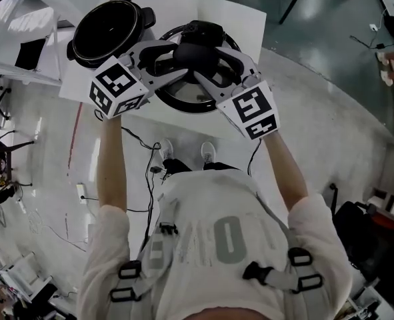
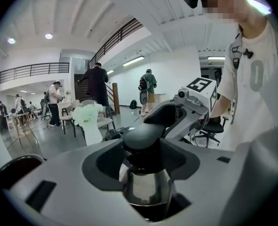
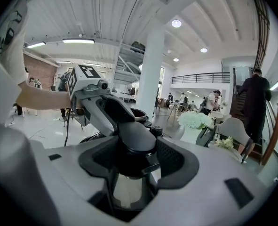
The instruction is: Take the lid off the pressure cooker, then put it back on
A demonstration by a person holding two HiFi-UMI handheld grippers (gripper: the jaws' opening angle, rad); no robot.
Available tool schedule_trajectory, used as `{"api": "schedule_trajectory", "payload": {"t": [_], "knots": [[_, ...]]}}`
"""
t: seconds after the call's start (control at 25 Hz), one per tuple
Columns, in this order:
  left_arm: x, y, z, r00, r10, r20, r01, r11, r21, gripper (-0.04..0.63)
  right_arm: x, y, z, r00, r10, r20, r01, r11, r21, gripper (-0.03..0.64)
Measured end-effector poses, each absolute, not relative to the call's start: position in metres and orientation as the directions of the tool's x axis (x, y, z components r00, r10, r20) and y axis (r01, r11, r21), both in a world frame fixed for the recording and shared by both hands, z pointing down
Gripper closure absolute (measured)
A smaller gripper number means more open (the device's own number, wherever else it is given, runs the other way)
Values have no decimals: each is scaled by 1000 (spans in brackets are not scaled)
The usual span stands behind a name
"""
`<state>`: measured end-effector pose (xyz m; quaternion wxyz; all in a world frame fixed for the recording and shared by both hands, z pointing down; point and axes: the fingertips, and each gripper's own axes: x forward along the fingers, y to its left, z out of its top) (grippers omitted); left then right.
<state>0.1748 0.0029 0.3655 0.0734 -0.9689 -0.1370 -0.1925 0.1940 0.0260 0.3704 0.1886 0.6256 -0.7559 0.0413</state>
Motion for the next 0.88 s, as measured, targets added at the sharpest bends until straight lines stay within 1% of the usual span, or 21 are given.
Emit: {"api": "schedule_trajectory", "payload": {"t": [0.6, 0.76, 0.88], "knots": [[169, 7, 498, 832, 221, 509, 231, -972, 44, 353, 189, 28, 500, -221, -866, 448, -957, 282, 72, 357], [168, 5, 521, 830, 228, 509, 220, -972, 77, 353, 188, 26, 522, -229, -860, 456, -958, 283, 53, 357], [168, 4, 532, 825, 225, 518, 222, -973, 69, 353, 188, 26, 534, -222, -854, 471, -957, 283, 63, 357]]}}
